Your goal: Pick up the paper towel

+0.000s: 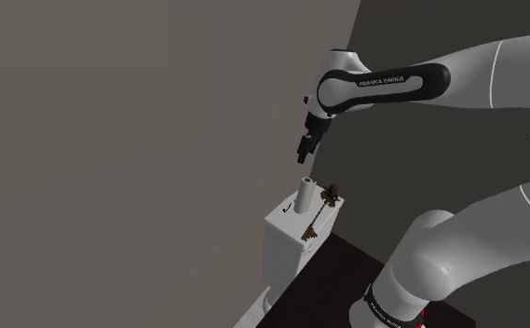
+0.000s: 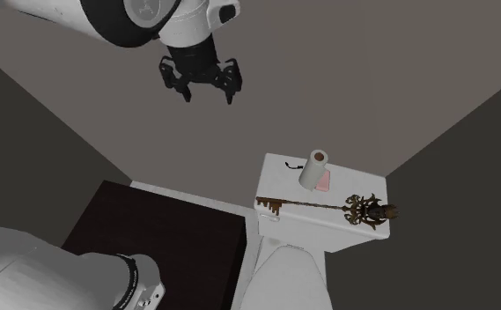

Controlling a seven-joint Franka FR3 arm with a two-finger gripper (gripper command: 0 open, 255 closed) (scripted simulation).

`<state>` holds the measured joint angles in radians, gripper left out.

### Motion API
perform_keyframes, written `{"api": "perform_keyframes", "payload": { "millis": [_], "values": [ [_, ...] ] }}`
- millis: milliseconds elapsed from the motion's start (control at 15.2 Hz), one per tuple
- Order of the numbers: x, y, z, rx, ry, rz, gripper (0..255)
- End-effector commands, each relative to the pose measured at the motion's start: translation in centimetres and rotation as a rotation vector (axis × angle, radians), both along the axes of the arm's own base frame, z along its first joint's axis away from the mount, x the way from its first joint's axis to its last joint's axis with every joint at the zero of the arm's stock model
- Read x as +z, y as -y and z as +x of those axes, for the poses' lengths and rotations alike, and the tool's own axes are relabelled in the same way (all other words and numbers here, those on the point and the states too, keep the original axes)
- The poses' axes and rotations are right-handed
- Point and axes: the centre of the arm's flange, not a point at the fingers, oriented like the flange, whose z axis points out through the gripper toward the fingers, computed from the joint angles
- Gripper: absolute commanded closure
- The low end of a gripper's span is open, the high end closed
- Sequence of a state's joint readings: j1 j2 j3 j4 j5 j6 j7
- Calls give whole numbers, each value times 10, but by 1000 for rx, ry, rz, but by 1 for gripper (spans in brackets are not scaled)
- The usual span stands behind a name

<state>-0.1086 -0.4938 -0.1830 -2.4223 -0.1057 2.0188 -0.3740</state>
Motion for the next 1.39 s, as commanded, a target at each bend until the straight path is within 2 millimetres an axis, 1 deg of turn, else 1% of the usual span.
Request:
{"api": "perform_keyframes", "payload": {
  "millis": [0, 660, 1320],
  "values": [
    [-18, 21, 8, -4, -4, 2, 0],
    [-100, 119, 51, -27, -26, 18, 0],
    [-184, 216, 90, -49, -49, 34, 0]
  ]
}}
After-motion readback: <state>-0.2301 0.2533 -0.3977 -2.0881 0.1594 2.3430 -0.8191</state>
